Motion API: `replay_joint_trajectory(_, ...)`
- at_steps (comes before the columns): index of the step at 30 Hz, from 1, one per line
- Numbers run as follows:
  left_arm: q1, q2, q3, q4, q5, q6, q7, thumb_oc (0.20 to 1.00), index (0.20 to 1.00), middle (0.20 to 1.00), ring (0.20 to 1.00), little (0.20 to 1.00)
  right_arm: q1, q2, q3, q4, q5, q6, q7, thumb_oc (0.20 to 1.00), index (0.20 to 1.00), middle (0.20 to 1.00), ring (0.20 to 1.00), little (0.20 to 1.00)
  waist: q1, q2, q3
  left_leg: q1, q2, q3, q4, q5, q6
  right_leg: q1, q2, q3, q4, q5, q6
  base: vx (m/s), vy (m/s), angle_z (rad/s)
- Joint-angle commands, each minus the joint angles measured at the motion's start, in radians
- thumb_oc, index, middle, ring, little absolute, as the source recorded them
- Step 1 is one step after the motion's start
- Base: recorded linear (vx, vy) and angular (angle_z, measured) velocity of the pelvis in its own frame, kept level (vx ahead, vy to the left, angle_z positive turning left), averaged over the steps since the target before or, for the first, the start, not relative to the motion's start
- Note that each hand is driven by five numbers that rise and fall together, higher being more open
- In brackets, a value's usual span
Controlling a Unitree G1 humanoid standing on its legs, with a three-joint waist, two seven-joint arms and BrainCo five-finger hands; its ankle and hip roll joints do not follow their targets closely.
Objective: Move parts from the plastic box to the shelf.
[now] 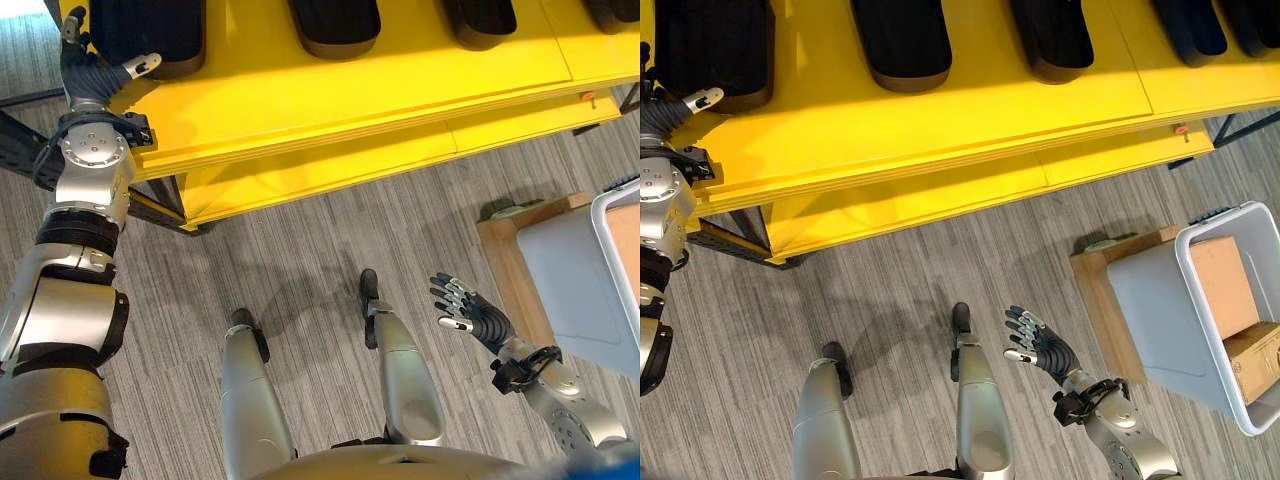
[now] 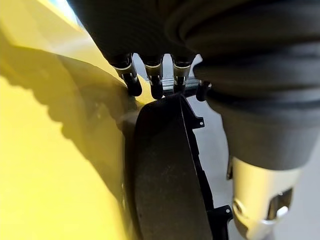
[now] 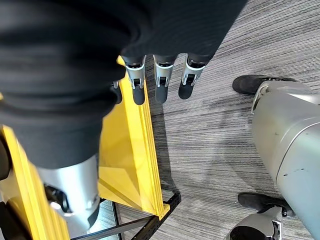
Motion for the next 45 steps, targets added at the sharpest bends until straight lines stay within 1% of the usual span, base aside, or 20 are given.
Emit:
replay_joint_trajectory(1, -0.049, -0.003, 0.006, 0.033, 0.03, -0.021, -0.012, 1.0, 1.0, 1.0, 1.0, 1.0, 0.051, -0.076, -0.033, -0.025, 0.019, -0.026, 0.019, 1.0, 1.0, 1.0, 1.0, 1.0, 0.012, 0.015, -0.042, -0.065, 0.014, -0.052, -0.043, 0.078, -0.019, 0.023, -0.052, 0.026, 0.083, -0.059, 0.02, 0.0, 0.0, 0.0)
replay_joint_trajectory(14, -0.028, -0.024, 0.001, 0.031, 0.047, -0.01, -0.037, 1.0, 1.0, 1.0, 1.0, 1.0, 0.06, -0.092, -0.056, -0.022, 0.018, -0.023, 0.025, 1.0, 1.0, 1.0, 1.0, 1.0, 0.007, 0.026, -0.052, -0.071, 0.013, -0.053, -0.036, 0.079, -0.018, -0.007, -0.05, 0.032, 0.12, -0.069, 0.018, 0.0, 0.0, 0.0)
replay_joint_trajectory(33, 0.021, -0.04, 0.018, 0.007, 0.072, -0.001, -0.04, 1.0, 1.0, 1.0, 1.0, 1.0, 0.061, -0.089, -0.066, -0.01, 0.005, -0.026, 0.022, 1.0, 1.0, 1.0, 1.0, 1.0, 0.009, 0.041, -0.064, -0.079, 0.012, -0.051, -0.036, 0.082, -0.018, -0.029, -0.051, 0.036, 0.15, -0.078, 0.014, 0.0, 0.0, 0.0)
replay_joint_trajectory(43, 0.098, 0.001, 0.105, 0.076, 0.062, 0.013, -0.047, 1.0, 1.0, 1.0, 1.0, 1.0, 0.066, -0.086, -0.069, -0.015, 0.006, -0.022, 0.029, 1.0, 1.0, 1.0, 1.0, 1.0, 0.019, 0.05, -0.065, -0.071, 0.01, -0.05, -0.04, 0.085, -0.021, -0.025, -0.052, 0.033, 0.156, -0.081, 0.011, 0.0, -0.001, -0.01)
replay_joint_trajectory(45, 0.126, 0.013, 0.138, 0.094, 0.055, 0.018, -0.049, 1.0, 1.0, 1.0, 1.0, 1.0, 0.067, -0.089, -0.07, -0.015, 0.004, -0.019, 0.031, 1.0, 1.0, 1.0, 1.0, 1.0, 0.024, 0.052, -0.065, -0.066, 0.011, -0.051, -0.042, 0.085, -0.022, -0.018, -0.054, 0.031, 0.158, -0.082, 0.011, 0.0, 0.0, 0.0)
